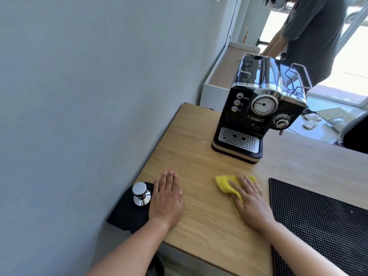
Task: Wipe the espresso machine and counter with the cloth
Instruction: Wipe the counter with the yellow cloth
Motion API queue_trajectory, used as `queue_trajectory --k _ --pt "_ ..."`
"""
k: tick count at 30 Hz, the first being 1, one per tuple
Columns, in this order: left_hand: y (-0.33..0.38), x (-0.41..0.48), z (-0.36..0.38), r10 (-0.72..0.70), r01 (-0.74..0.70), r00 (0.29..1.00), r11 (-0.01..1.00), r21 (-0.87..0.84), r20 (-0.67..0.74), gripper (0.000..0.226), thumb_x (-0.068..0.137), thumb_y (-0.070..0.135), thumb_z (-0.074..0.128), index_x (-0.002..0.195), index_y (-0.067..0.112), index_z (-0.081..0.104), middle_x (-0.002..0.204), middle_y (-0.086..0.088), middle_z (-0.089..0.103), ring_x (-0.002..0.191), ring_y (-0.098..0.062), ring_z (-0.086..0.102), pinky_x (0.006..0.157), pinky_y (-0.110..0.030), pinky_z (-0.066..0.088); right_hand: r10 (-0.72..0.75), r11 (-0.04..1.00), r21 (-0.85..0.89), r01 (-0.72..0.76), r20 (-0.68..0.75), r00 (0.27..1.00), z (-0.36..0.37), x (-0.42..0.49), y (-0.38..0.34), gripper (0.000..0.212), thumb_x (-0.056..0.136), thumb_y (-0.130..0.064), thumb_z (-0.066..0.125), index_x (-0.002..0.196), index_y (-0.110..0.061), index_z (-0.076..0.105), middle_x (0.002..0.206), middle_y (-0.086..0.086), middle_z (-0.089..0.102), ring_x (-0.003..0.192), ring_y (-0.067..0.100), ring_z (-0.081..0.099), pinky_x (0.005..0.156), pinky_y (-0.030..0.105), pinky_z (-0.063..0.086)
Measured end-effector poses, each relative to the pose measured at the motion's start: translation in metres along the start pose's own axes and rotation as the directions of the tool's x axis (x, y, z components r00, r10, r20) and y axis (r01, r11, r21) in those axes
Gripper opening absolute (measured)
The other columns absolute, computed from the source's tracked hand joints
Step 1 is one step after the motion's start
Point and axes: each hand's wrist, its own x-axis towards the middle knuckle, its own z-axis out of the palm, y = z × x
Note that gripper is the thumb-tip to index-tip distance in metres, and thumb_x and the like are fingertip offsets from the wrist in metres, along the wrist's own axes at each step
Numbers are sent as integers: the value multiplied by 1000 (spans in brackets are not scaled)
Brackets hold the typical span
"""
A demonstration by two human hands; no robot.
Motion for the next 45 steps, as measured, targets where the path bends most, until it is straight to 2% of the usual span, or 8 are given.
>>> queue_trajectory --k 5,13,21,26,30,34,38,45 --pt "0 -1 0 4 -4 1000 1000 -1 2 59 101 35 9 153 11 -5 161 -6 -14 147 -22 -18 121 -43 -4 329 942 60 -329 4 944 -4 57 -38 57 99 -56 21 154 -43 11 165 -4 2 152 20 -6 122 44 -5" --pt "0 1 1 2 -2 1000 1000 5 1 60 99 36 7 153 11 -4 161 -6 -12 148 -22 -17 121 -44 -4 -310 950 -5 312 96 946 11 -30 -57 55 97 -61 19 150 -54 4 161 -18 -12 149 9 -15 121 35 -8" --pt "-1 -1 -1 4 -5 1000 1000 11 15 59 100 36 5 152 11 -10 160 -6 -18 146 -22 -22 121 -44 -5 351 934 66 -352 25 936 -5 48 -23 57 100 -54 22 154 -42 10 165 -4 0 151 19 -8 122 43 -5" --pt "-1 0 -3 0 0 1000 1000 6 19 59 101 36 7 153 11 -7 161 -6 -15 147 -21 -20 121 -44 -4 -43 998 39 42 43 998 12 6 -94 56 99 -57 22 150 -49 2 160 -12 -13 149 16 -16 120 35 -13" --pt "0 1 -4 3 -3 999 1000 10 32 59 102 35 9 153 11 -6 161 -6 -14 147 -22 -19 121 -44 -3 -315 949 8 315 58 947 21 -62 -57 57 97 -59 27 151 -51 11 163 -11 7 152 16 5 119 39 6" --pt "-1 0 -3 3 -3 1000 1000 19 29 59 101 34 8 153 10 -6 161 -6 -13 148 -22 -18 121 -45 -2 22 998 -60 -21 27 999 2 -23 4 64 89 -67 6 151 -49 8 164 -7 1 152 17 -2 123 38 0" --pt "-2 1 0 -1 1 1000 1000 27 15 59 101 34 9 154 10 -4 162 -6 -9 149 -22 -14 121 -44 -2 384 923 8 -385 28 923 -7 44 -15 63 96 -60 15 155 -38 9 165 -1 1 152 23 -5 122 47 -2" --pt "-4 4 3 7 -7 1000 1000 -6 -8 57 102 34 13 155 13 7 163 -2 0 150 -18 -6 122 -40 -1 -24 1000 3 23 72 997 15 -11 -120 62 95 -58 19 154 -40 10 165 -6 0 152 20 -5 122 41 -7"
